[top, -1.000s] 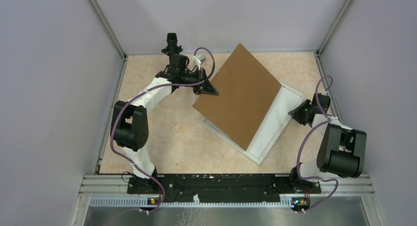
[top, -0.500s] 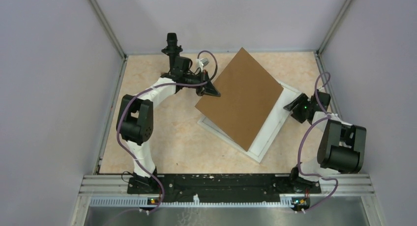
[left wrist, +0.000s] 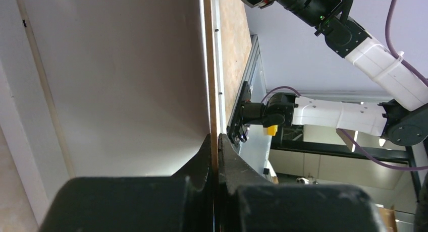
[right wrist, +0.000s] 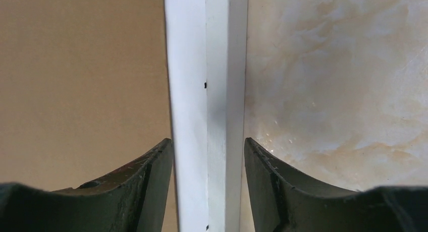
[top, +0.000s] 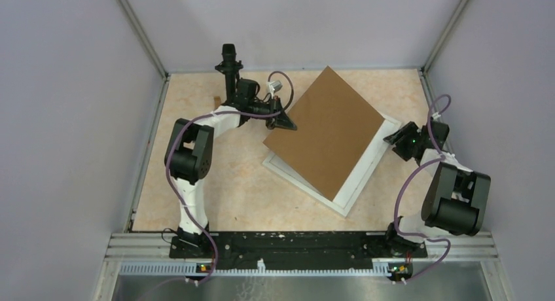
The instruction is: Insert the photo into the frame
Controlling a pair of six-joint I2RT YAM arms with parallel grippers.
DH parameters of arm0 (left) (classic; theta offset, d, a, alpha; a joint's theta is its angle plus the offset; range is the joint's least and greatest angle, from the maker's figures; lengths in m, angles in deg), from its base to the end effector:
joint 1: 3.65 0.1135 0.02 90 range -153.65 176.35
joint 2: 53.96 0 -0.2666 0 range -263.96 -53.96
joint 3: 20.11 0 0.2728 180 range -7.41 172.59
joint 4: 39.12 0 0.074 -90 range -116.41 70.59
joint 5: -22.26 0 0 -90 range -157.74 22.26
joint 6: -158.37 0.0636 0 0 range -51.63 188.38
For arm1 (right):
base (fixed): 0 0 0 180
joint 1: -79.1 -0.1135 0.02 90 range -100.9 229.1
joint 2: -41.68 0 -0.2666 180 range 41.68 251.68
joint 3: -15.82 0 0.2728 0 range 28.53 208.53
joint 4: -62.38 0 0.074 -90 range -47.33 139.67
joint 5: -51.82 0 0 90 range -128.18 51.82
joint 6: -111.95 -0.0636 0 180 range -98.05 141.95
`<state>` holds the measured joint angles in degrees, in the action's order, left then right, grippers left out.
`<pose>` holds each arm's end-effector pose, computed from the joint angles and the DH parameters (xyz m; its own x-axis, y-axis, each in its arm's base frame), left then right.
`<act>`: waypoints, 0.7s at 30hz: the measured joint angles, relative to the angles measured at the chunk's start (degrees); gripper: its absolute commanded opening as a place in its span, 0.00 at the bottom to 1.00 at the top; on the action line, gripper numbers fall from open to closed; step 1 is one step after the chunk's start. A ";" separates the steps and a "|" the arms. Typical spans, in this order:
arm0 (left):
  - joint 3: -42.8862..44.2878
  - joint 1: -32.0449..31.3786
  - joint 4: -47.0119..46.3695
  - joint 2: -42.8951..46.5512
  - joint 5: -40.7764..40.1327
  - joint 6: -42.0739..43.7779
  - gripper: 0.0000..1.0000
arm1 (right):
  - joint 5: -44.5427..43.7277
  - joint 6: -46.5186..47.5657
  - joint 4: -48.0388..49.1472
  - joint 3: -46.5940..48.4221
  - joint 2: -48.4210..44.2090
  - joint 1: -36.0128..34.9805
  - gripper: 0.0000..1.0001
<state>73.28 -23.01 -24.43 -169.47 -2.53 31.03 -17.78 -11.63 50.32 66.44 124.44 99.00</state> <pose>0.4225 -0.2097 0.1911 -0.9497 0.0641 -0.3066 0.3128 0.2434 -0.9181 0.3020 -0.0858 0.1397 -0.4996 0.7322 -0.4629 0.4326 0.6738 0.5990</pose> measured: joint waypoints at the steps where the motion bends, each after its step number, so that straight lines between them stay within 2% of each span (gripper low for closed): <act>1: 0.00 0.00 -0.28 -0.61 0.37 -0.15 0.00 | 0.20 -0.07 0.24 0.00 0.24 0.22 0.47; 9: 1.84 -0.11 -0.76 -4.15 1.90 -0.94 0.00 | 0.44 -2.05 1.64 -0.15 1.40 0.94 0.26; 21: 2.82 -0.26 -0.66 -6.01 2.71 -0.66 0.00 | 3.23 -4.44 6.84 -1.53 6.34 2.32 0.22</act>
<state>76.10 -23.27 -25.09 -175.48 0.18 30.38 -14.55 -16.07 57.16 64.91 130.78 101.32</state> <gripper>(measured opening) 0.012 0.228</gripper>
